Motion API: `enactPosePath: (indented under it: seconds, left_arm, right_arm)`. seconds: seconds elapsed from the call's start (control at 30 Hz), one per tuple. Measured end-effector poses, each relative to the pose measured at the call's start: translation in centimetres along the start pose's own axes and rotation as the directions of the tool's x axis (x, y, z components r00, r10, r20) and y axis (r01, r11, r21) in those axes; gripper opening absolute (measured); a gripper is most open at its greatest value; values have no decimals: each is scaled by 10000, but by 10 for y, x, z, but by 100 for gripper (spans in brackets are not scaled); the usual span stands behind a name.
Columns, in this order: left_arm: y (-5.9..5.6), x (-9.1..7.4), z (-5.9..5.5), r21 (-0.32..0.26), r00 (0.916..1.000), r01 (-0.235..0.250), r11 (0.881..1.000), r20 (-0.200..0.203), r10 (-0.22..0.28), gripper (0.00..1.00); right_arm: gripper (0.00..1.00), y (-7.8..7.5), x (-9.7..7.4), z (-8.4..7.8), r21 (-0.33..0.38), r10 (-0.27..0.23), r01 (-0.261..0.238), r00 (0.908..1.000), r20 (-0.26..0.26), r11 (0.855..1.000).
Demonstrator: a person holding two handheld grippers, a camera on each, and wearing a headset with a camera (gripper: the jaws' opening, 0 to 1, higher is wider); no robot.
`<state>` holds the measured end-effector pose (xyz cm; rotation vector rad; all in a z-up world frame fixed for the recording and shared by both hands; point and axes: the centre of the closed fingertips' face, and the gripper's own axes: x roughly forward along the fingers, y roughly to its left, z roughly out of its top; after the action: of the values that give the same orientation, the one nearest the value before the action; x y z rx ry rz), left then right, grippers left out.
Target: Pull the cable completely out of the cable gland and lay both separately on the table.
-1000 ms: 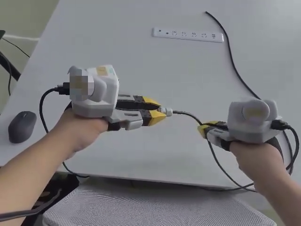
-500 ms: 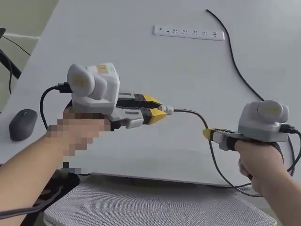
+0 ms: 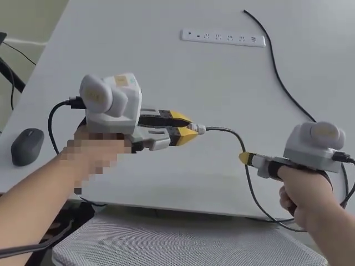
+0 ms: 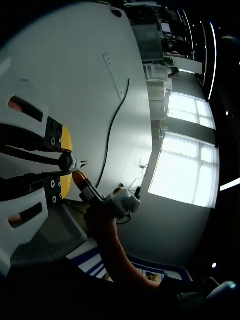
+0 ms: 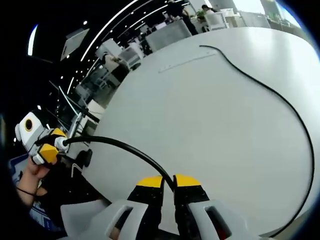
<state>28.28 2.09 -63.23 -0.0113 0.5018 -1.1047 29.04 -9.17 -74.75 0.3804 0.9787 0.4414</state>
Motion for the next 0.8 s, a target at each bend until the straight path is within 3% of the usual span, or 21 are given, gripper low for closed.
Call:
enactPosePath:
  seconds: [0.23,0.43,0.53,0.6,0.63,0.67,0.73,0.77,0.8]
  left_arm:
    - [2,-1,2,18,10000,-57,10000,45,57,15]
    - [5,-2,2,-35,9999,-166,9999,46,166,15]
    - [6,-2,1,-72,9998,-206,9998,21,206,15]
    - [6,-3,1,-98,9998,-195,9998,20,195,15]
    - [6,-3,1,-114,9998,-197,9997,18,198,15]
    - [5,-3,1,-132,9998,-191,9997,15,191,15]
    - [5,-3,1,-119,9998,-190,9997,0,190,15]
    - [5,-3,1,-131,9998,-185,9997,2,185,15]
    - [5,-3,0,-149,9998,-173,9997,6,173,15]
  right_arm:
    - [4,5,-3,1,-257,281,-281,9996,12,9993]
    - [14,26,-15,13,-1034,927,-877,9947,440,9908]
    - [18,43,-22,24,-2314,1224,-1055,9907,600,9671]
    - [19,53,-25,30,-3328,1282,-998,9896,645,9377]
    - [19,62,-27,34,-4250,1350,-963,9889,620,9000]
    - [19,71,-27,40,-5327,1352,-780,9884,690,8427]
    - [21,83,-28,44,-6549,1264,-497,9895,705,7540]
    - [21,94,-28,46,-7350,1328,-385,9886,705,6770]
    - [21,104,-26,45,-7917,1363,-326,9886,643,6100]
